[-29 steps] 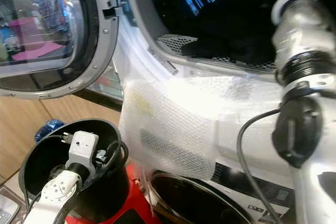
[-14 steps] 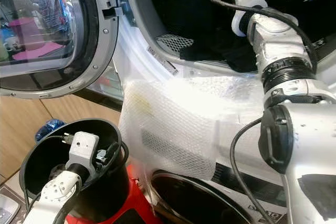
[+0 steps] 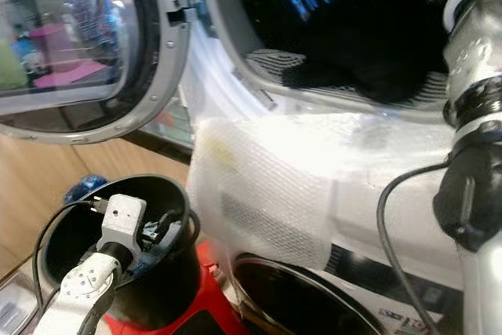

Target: Clothes washing

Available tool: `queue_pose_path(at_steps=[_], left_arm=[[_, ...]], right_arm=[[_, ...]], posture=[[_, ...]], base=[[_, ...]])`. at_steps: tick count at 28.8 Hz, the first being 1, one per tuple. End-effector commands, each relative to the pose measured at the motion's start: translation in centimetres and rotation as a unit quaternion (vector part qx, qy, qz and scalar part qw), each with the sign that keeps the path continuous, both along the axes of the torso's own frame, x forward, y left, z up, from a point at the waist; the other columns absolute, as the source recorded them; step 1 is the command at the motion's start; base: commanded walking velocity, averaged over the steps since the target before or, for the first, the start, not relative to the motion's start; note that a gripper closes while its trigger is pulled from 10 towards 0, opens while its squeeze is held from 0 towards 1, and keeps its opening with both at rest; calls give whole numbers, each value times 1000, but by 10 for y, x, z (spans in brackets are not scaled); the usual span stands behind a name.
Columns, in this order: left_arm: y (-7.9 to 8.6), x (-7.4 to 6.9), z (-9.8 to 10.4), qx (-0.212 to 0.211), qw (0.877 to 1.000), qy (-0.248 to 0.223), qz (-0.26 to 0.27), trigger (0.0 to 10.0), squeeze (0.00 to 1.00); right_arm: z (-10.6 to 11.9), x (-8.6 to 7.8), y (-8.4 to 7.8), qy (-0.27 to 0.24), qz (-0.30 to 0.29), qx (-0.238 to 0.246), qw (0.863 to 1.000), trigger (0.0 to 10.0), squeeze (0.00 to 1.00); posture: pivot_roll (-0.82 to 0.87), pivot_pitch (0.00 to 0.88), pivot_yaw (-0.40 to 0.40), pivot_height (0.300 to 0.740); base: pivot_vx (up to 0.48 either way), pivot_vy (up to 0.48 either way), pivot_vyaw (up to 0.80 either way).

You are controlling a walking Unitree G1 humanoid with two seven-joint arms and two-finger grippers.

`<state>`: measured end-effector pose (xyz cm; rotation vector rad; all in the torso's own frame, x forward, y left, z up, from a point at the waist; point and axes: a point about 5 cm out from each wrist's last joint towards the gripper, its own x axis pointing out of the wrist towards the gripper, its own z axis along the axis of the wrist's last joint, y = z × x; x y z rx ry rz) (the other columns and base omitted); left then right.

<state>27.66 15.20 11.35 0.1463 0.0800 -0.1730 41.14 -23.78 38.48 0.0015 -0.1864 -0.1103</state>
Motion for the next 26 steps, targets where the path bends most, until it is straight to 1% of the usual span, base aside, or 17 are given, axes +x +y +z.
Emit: queue_pose_path(at_steps=[1, 2, 3, 5, 7, 10, 13, 15, 16, 19, 20, 21, 22, 23, 24, 25, 26], left_arm=[[3, 0, 1, 3, 1000, 3, 3, 10000, 0], [3, 1, 2, 3, 1000, 2, 4, 10000, 0], [3, 1, 2, 3, 1000, 2, 4, 10000, 0], [4, 1, 3, 3, 1000, 2, 5, 10000, 0], [4, -1, 3, 2, 1000, 2, 5, 10000, 0], [4, -2, 2, -2, 1000, 2, 5, 10000, 0], [2, -3, 4, -7, 1000, -3, 1, 10000, 0], [-1, -3, 7, -9, 1000, -8, -9, 10000, 0], [-1, -3, 8, -9, 1000, -9, -10, 10000, 0], [-2, -2, 10, -12, 1000, -13, -15, 10000, 0], [-2, -2, 10, -12, 1000, -15, -15, 10000, 0], [-2, -1, 11, -11, 1000, -15, -16, 10000, 0], [-2, 0, 11, -9, 1000, -15, -16, 10000, 0], [-2, 1, 10, -7, 1000, -14, -16, 10000, 0], [-4, 1, 12, -6, 1000, -17, -23, 10000, 0], [-3, 1, 13, -5, 1000, -19, -21, 10000, 0], [0, 2, 14, -6, 1000, -22, -12, 10000, 0]], right_arm=[[-15, 7, 22, 38, 72, -44, 996, 10000, 0], [-21, 8, 34, 53, 119, -87, 988, 10000, 0], [-22, 9, 38, 57, 124, -101, 986, 10000, 0], [-25, 10, 42, 58, 138, -109, 983, 10000, 0], [-27, 10, 48, 53, 173, -116, 977, 10000, 0], [-22, 8, 44, 33, 171, -122, 977, 10000, 0], [-13, 6, 37, 5, 165, -71, 984, 10000, 0], [-5, 4, 24, -10, 115, -43, 992, 10000, 0], [-2, 3, 22, -16, 103, -34, 994, 10000, 0], [16, -3, 8, -61, 50, 32, 996, 10000, 0], [22, -5, 3, -75, 34, 48, 995, 10000, 0], [33, -11, -8, -103, -16, 74, 992, 10000, 0], [42, -18, -23, -125, -74, 100, 984, 10000, 0], [47, -23, -33, -139, -112, 118, 977, 10000, 0], [48, -33, -57, -142, -165, 200, 955, 10000, 0], [51, -35, -59, -142, -164, 209, 954, 10000, 0], [61, -33, -48, -144, -124, 170, 967, 10000, 0]], posture=[[14, 0, 125, 740], [14, 0, 126, 740], [14, 0, 126, 740], [14, 0, 126, 740], [15, 0, 124, 740], [15, 0, 124, 740], [17, 0, 120, 740], [17, 0, 121, 740], [14, 0, 123, 740], [12, 0, 124, 740], [12, 0, 130, 740], [12, 0, 138, 740], [8, 0, 142, 740], [7, 0, 141, 740], [20, 0, 122, 740], [19, 0, 121, 740], [19, 0, 121, 740]], base=[[0, 0, 0], [0, 0, 0], [0, 0, 0], [0, 0, 0], [0, 0, 0], [0, 0, 0], [0, 0, 0], [0, 0, 0], [0, 0, 0], [0, 0, 0], [0, 0, 0], [0, 0, 0], [0, 0, 0], [0, 0, 0], [0, 0, 0], [0, 0, 0], [0, 0, 0]])
